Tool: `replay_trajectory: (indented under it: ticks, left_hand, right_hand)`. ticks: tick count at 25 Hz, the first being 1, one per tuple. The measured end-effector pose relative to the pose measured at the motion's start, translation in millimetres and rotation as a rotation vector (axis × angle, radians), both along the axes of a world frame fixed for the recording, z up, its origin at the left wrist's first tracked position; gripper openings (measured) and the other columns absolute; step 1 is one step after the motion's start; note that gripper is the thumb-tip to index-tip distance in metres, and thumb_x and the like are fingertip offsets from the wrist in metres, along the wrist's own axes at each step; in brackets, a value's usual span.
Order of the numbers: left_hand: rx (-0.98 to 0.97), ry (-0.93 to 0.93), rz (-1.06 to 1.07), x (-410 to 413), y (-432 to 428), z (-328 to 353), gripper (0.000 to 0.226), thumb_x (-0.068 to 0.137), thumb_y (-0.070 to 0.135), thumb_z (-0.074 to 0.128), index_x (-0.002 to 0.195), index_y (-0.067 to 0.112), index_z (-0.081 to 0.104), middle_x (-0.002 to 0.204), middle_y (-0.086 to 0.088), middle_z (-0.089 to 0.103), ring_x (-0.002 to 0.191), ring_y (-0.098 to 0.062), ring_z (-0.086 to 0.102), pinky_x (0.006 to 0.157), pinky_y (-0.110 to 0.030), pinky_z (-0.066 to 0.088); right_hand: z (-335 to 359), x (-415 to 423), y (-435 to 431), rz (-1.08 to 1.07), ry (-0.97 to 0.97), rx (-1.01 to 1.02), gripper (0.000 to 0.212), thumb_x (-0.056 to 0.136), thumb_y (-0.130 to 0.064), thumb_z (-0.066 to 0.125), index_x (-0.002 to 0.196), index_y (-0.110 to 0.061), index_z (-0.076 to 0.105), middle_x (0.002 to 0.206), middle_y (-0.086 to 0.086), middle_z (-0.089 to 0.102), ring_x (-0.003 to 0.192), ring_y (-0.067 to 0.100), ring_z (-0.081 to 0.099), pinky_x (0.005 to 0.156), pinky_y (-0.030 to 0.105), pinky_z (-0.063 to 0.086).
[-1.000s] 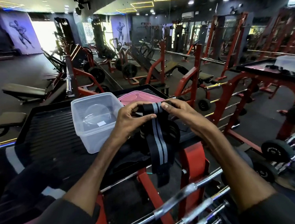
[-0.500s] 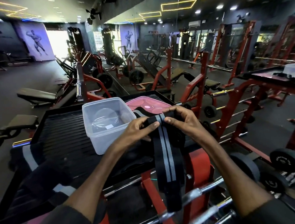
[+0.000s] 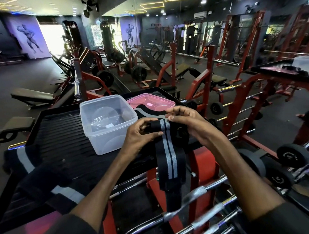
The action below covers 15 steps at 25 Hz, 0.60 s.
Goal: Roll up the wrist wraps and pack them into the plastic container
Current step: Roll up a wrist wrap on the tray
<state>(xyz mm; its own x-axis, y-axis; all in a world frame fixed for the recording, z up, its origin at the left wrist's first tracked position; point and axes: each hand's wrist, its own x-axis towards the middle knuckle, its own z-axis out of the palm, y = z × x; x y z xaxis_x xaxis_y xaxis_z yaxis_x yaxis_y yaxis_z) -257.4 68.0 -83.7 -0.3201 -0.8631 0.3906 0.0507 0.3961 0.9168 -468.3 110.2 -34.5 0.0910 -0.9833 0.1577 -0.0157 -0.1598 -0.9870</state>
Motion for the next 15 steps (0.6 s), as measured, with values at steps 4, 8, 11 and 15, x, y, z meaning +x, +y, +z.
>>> replay_trajectory:
  ticks: [4, 8, 11, 15]
  left_hand:
    - [-0.079, 0.010, 0.040, -0.1, 1.0, 5.7, 0.048, 0.069, -0.001, 0.087, 0.104, 0.025, 0.068, 0.097, 0.014, 0.077, 0.097, -0.002, 0.071, 0.086, -0.020, 0.055]
    - [0.221, -0.147, -0.124, 8.4, 2.3, 6.1, 0.034, 0.090, 0.024, 0.075, 0.121, 0.031, 0.063, 0.110, 0.013, 0.075, 0.106, -0.008, 0.068, 0.084, -0.032, 0.054]
    - [0.302, -0.152, -0.160, 11.0, 4.6, 6.4, 0.033, 0.095, 0.039, 0.066, 0.126, 0.031, 0.062, 0.119, 0.010, 0.073, 0.110, -0.006, 0.068, 0.082, -0.031, 0.054]
    - [0.221, 0.007, -0.073, 8.2, 5.9, 8.4, 0.026, 0.089, 0.014, 0.075, 0.113, 0.017, 0.066, 0.100, 0.003, 0.077, 0.089, -0.004, 0.070, 0.070, -0.022, 0.051]
  right_hand:
    - [-3.8, 4.2, 3.1, 0.022, 0.270, -0.006, 0.031, 0.100, -0.034, 0.062, 0.116, -0.008, 0.068, 0.112, 0.008, 0.073, 0.103, 0.011, 0.070, 0.090, 0.029, 0.054]
    - [-12.2, 11.0, 5.6, -0.041, 0.119, -0.185, 0.026, 0.096, -0.009, 0.068, 0.117, 0.005, 0.064, 0.104, 0.006, 0.068, 0.093, 0.009, 0.066, 0.080, 0.021, 0.054]
    - [-20.3, 13.5, 2.8, -0.054, 0.121, -0.243, 0.031, 0.089, 0.000, 0.073, 0.118, 0.004, 0.064, 0.104, 0.000, 0.069, 0.096, 0.007, 0.066, 0.084, 0.023, 0.054]
    - [-14.4, 13.2, -0.4, -0.012, 0.117, -0.159, 0.038, 0.080, 0.010, 0.076, 0.114, -0.005, 0.066, 0.108, 0.002, 0.069, 0.097, 0.009, 0.067, 0.083, 0.023, 0.056]
